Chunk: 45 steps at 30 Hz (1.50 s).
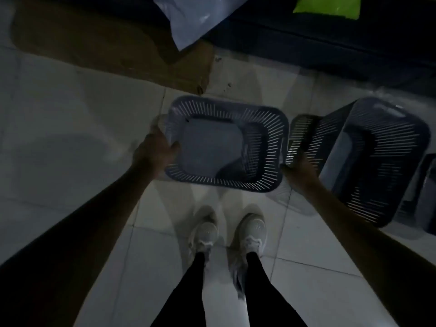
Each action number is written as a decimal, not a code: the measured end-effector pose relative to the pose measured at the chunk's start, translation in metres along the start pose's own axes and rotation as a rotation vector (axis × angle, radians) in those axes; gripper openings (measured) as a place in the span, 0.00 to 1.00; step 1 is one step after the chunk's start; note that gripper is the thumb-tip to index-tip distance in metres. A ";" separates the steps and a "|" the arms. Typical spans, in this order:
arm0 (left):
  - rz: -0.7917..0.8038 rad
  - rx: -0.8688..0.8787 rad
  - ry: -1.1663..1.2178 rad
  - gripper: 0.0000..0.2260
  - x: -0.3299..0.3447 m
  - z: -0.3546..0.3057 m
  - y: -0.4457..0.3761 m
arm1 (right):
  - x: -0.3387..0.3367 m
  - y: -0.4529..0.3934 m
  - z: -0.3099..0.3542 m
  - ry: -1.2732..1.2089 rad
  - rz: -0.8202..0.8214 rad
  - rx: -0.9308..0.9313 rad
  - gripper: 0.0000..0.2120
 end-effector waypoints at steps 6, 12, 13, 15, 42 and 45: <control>0.085 0.027 0.079 0.25 0.046 0.033 -0.022 | 0.052 -0.012 -0.044 -0.319 -0.003 -0.030 0.31; -0.102 0.115 -0.005 0.22 0.048 0.048 -0.011 | 0.055 0.019 -0.057 -0.306 -0.111 0.000 0.30; -0.099 0.117 0.018 0.22 0.048 0.052 -0.006 | 0.055 0.034 -0.053 -0.323 -0.129 -0.021 0.30; -0.087 0.136 0.060 0.22 0.049 0.060 0.008 | 0.056 0.064 -0.045 -0.349 -0.182 -0.077 0.29; -0.163 0.241 -0.198 0.28 0.090 0.011 0.065 | 0.024 0.139 -0.136 -0.879 -0.331 0.539 0.28; -0.276 0.363 -0.366 0.30 0.087 -0.035 0.073 | -0.016 0.134 -0.148 -1.083 -0.454 0.567 0.28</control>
Point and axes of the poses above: each hand's wrist, its own y-axis away from the middle knuckle, its own x-axis out of the palm, z = x × y, the point moved 3 cm from there along -y, towards the middle knuckle, and after that the axes turned 8 degrees about -x, right-handed, at the moved point
